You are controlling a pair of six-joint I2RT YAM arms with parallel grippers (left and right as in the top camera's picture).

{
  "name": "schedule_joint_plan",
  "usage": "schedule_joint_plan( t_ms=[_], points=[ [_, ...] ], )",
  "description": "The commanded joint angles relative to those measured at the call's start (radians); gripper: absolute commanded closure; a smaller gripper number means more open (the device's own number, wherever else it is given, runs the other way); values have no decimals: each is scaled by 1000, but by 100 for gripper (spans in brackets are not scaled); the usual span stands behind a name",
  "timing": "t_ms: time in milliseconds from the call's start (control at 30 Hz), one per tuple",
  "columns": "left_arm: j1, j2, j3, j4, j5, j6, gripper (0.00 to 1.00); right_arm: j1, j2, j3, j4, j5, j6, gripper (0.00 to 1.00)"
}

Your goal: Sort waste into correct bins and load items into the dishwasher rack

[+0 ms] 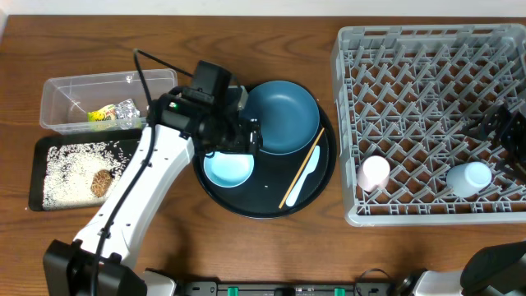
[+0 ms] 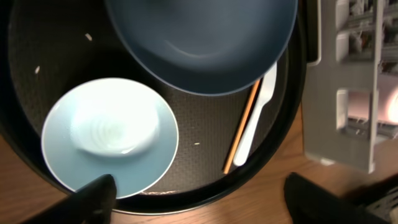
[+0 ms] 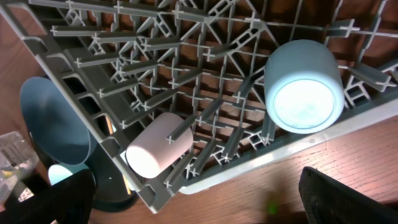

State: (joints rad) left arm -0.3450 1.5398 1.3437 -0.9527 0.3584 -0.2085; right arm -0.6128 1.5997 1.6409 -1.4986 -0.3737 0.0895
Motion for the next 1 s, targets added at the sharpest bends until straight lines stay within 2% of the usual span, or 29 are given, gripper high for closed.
schedule_joint_plan(
  t_ms=[0,300,333,367,467,667,967],
  points=[
    [29,-14,18,-3,-13,-2,2,8,-6,14,2,-26,-9,1],
    [52,-14,11,18,-13,-2,1,8,-6,14,2,-26,-9,1],
    [52,-13,5,14,-14,-2,3,8,-6,14,2,-26,-9,1],
    [52,-13,-2,7,-25,-2,13,8,-6,14,2,-26,-9,1],
    [52,-8,-13,-32,-126,-26,20,8,-6,14,2,-26,-9,1],
    [52,10,-38,-54,-327,-106,21,8,-6,14,2,-26,-9,1],
    [55,48,-51,-53,-360,-146,21,8,-6,14,2,-26,-9,1]
  ],
)
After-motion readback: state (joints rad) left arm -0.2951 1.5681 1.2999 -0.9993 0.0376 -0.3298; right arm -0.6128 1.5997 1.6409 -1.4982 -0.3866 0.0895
